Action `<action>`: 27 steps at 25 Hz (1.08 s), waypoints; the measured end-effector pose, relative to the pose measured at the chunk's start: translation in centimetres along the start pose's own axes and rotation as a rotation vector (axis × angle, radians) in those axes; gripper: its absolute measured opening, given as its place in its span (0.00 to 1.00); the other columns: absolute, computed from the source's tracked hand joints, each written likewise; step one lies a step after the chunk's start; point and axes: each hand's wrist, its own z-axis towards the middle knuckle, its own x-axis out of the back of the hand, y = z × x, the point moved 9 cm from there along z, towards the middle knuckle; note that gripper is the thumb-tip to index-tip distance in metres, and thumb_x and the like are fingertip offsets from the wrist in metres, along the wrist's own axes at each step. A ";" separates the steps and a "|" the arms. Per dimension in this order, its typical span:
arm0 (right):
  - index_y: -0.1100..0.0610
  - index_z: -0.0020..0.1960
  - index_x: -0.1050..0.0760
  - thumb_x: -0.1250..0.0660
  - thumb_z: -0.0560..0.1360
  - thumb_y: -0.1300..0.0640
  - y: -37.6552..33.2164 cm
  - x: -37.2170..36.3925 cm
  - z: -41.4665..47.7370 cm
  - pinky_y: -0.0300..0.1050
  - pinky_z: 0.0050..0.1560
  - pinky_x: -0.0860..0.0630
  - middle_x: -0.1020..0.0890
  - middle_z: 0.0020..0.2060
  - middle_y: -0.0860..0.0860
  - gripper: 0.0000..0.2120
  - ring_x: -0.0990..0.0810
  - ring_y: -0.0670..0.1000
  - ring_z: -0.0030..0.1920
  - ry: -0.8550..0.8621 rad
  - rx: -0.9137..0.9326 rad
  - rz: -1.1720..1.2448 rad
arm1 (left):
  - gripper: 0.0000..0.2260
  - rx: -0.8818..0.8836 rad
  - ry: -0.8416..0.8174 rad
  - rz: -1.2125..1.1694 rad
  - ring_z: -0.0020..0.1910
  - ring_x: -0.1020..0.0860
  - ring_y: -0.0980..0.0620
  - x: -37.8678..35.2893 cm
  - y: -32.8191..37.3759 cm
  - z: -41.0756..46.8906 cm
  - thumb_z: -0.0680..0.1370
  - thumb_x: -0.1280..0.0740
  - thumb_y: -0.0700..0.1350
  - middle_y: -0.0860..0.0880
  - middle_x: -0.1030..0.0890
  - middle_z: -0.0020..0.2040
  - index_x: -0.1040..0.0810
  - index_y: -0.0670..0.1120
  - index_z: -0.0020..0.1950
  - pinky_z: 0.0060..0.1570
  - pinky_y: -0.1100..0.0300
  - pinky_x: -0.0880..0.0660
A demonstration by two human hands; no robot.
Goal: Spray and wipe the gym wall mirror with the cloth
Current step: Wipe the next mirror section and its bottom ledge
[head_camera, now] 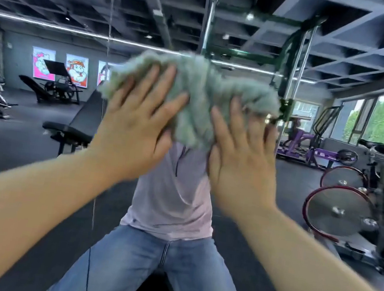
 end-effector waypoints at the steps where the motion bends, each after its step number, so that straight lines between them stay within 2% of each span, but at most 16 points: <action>1: 0.48 0.77 0.43 0.47 0.79 0.50 -0.9 -0.8 -3.1 0.62 0.74 0.51 0.41 0.77 0.51 0.27 0.44 0.58 0.74 -0.020 0.054 -0.016 | 0.23 -0.061 -0.039 0.001 0.76 0.41 0.42 -0.4 1.4 -2.5 0.77 0.43 0.50 0.42 0.39 0.77 0.33 0.48 0.72 0.71 0.44 0.44; 3: 0.48 0.76 0.39 0.46 0.79 0.51 -1.4 -1.5 -5.8 0.62 0.74 0.50 0.37 0.75 0.50 0.25 0.40 0.56 0.73 -0.047 0.126 -0.022 | 0.21 -0.152 -0.081 0.005 0.76 0.40 0.44 -0.7 2.8 -5.1 0.78 0.44 0.50 0.44 0.38 0.76 0.32 0.48 0.71 0.69 0.45 0.41; 5: 0.47 0.75 0.37 0.46 0.78 0.50 -0.9 -0.5 -3.1 0.61 0.74 0.55 0.36 0.75 0.48 0.25 0.40 0.55 0.74 -0.034 0.155 -0.025 | 0.20 -0.194 -0.065 0.015 0.75 0.38 0.44 0.1 2.3 -2.9 0.78 0.45 0.51 0.45 0.37 0.76 0.30 0.48 0.69 0.68 0.46 0.39; 8: 0.44 0.78 0.46 0.50 0.78 0.47 2.4 2.1 4.8 0.60 0.74 0.62 0.46 0.78 0.46 0.28 0.47 0.53 0.76 -0.009 -0.034 0.030 | 0.17 -0.006 -0.011 -0.031 0.73 0.35 0.43 2.0 -1.5 3.9 0.79 0.43 0.53 0.44 0.33 0.74 0.24 0.45 0.62 0.68 0.47 0.39; 10: 0.45 0.78 0.47 0.50 0.78 0.48 2.7 2.5 5.2 0.62 0.74 0.60 0.48 0.79 0.47 0.28 0.47 0.53 0.76 0.020 -0.110 0.038 | 0.14 0.056 0.028 -0.042 0.70 0.32 0.40 2.4 -1.6 4.4 0.79 0.40 0.52 0.41 0.29 0.71 0.22 0.43 0.55 0.65 0.43 0.35; 13: 0.48 0.76 0.40 0.47 0.77 0.49 0.1 0.6 -1.2 0.63 0.75 0.52 0.40 0.77 0.49 0.27 0.42 0.56 0.75 -0.032 -0.022 0.009 | 0.11 -0.067 0.016 -0.014 0.67 0.29 0.38 1.3 1.4 -1.2 0.79 0.38 0.49 0.38 0.26 0.66 0.24 0.42 0.48 0.61 0.41 0.32; 14: 0.49 0.75 0.37 0.46 0.77 0.48 0.0 0.2 -2.9 0.62 0.75 0.53 0.38 0.76 0.49 0.26 0.41 0.56 0.75 -0.065 0.017 -0.001 | 0.11 -0.116 -0.013 0.004 0.68 0.30 0.38 1.0 1.9 -2.6 0.79 0.39 0.50 0.38 0.27 0.68 0.24 0.42 0.50 0.61 0.42 0.33; 16: 0.48 0.74 0.35 0.49 0.79 0.45 0.7 1.1 -1.3 0.59 0.75 0.61 0.39 0.76 0.48 0.24 0.42 0.54 0.76 -0.088 0.050 -0.001 | 0.19 -0.112 -0.037 0.046 0.71 0.34 0.38 0.9 0.6 -1.6 0.79 0.42 0.54 0.39 0.33 0.73 0.29 0.45 0.65 0.66 0.42 0.37; 17: 0.47 0.74 0.35 0.51 0.80 0.44 1.4 2.3 1.5 0.57 0.74 0.65 0.41 0.77 0.47 0.24 0.44 0.52 0.77 -0.074 0.018 0.017 | 0.25 -0.058 -0.026 0.053 0.73 0.36 0.39 1.3 -0.7 0.7 0.79 0.43 0.57 0.40 0.36 0.75 0.35 0.45 0.72 0.69 0.42 0.40; 19: 0.46 0.73 0.36 0.51 0.81 0.43 3.1 4.7 8.0 0.54 0.72 0.69 0.45 0.78 0.46 0.22 0.47 0.51 0.77 0.004 -0.086 0.061 | 0.30 0.055 -0.033 0.045 0.76 0.41 0.40 1.9 -3.3 6.4 0.79 0.47 0.58 0.41 0.42 0.78 0.44 0.46 0.78 0.72 0.42 0.45; 21: 0.45 0.76 0.42 0.50 0.82 0.44 3.8 5.5 11.5 0.55 0.73 0.67 0.49 0.79 0.46 0.23 0.49 0.51 0.78 0.047 -0.146 0.074 | 0.29 0.093 -0.017 0.076 0.76 0.43 0.39 2.1 -4.0 9.4 0.80 0.48 0.57 0.40 0.44 0.78 0.43 0.46 0.78 0.72 0.41 0.47; 24: 0.43 0.79 0.54 0.53 0.83 0.45 1.7 2.6 6.2 0.60 0.75 0.58 0.53 0.79 0.47 0.25 0.51 0.53 0.77 0.009 -0.136 0.038 | 0.27 0.097 -0.004 0.108 0.76 0.44 0.40 0.9 -2.3 4.8 0.81 0.47 0.56 0.41 0.45 0.79 0.43 0.47 0.78 0.72 0.42 0.48; 27: 0.47 0.78 0.49 0.50 0.81 0.46 -0.9 -1.2 -4.3 0.65 0.73 0.49 0.46 0.77 0.50 0.26 0.45 0.58 0.75 -0.076 -0.062 -0.023 | 0.27 0.012 -0.089 0.135 0.75 0.41 0.40 -0.9 1.0 -4.2 0.81 0.46 0.55 0.41 0.43 0.78 0.43 0.48 0.78 0.70 0.42 0.44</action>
